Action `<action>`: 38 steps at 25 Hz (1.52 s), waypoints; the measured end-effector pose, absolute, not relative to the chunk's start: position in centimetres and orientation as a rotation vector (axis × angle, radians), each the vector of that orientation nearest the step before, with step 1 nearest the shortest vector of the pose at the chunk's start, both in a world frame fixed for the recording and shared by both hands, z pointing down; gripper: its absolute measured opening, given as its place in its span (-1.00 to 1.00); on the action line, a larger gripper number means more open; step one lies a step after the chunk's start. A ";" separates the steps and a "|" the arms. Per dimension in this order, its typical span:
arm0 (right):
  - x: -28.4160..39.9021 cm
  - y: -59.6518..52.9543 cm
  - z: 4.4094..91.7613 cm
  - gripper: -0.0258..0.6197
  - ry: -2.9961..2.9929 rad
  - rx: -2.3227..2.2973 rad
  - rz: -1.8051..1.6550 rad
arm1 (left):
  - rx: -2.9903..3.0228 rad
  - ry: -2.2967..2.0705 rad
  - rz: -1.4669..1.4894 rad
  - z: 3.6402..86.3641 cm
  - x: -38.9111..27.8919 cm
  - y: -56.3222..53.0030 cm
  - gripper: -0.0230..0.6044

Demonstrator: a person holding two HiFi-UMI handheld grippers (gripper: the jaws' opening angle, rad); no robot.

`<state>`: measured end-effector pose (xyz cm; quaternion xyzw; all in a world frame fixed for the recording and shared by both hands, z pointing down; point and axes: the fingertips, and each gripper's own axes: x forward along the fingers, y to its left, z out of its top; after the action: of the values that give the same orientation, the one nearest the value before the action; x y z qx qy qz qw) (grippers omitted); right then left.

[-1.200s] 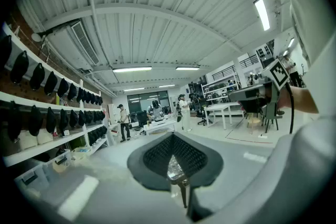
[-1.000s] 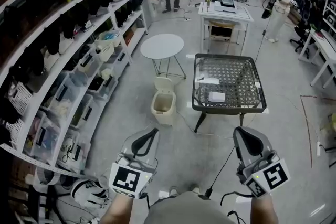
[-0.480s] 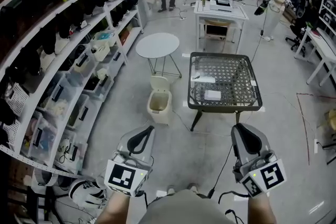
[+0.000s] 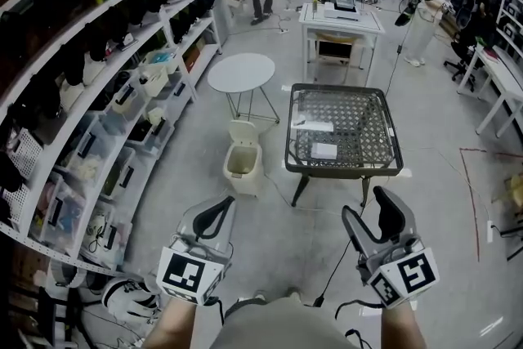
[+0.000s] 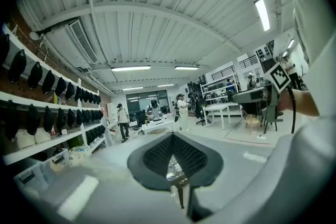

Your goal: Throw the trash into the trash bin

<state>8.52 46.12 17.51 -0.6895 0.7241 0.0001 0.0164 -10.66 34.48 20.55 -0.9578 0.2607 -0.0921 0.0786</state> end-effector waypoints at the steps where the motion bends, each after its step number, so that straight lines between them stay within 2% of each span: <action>1: 8.8 46.2 17.7 -0.05 2.255 -2.136 -0.007 | -2.877 0.786 -0.270 20.5 -10.4 34.6 -0.92; 18: 10.7 43.7 18.6 -0.07 2.243 -2.119 0.002 | -2.889 0.777 -0.219 20.4 -7.6 33.0 -0.92; 28: 11.8 35.7 21.0 -0.05 2.287 -2.153 -0.076 | -2.923 0.751 -0.231 21.9 -5.7 25.4 -0.92; 38: 11.2 21.9 22.0 -0.03 2.371 -2.156 -0.125 | -2.937 0.781 -0.253 22.8 -5.9 12.4 -0.92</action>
<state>11.19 21.93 21.96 -0.6719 0.7389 -0.0389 -0.0329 -5.92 12.38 22.78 -0.9620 0.2560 -0.0829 0.0459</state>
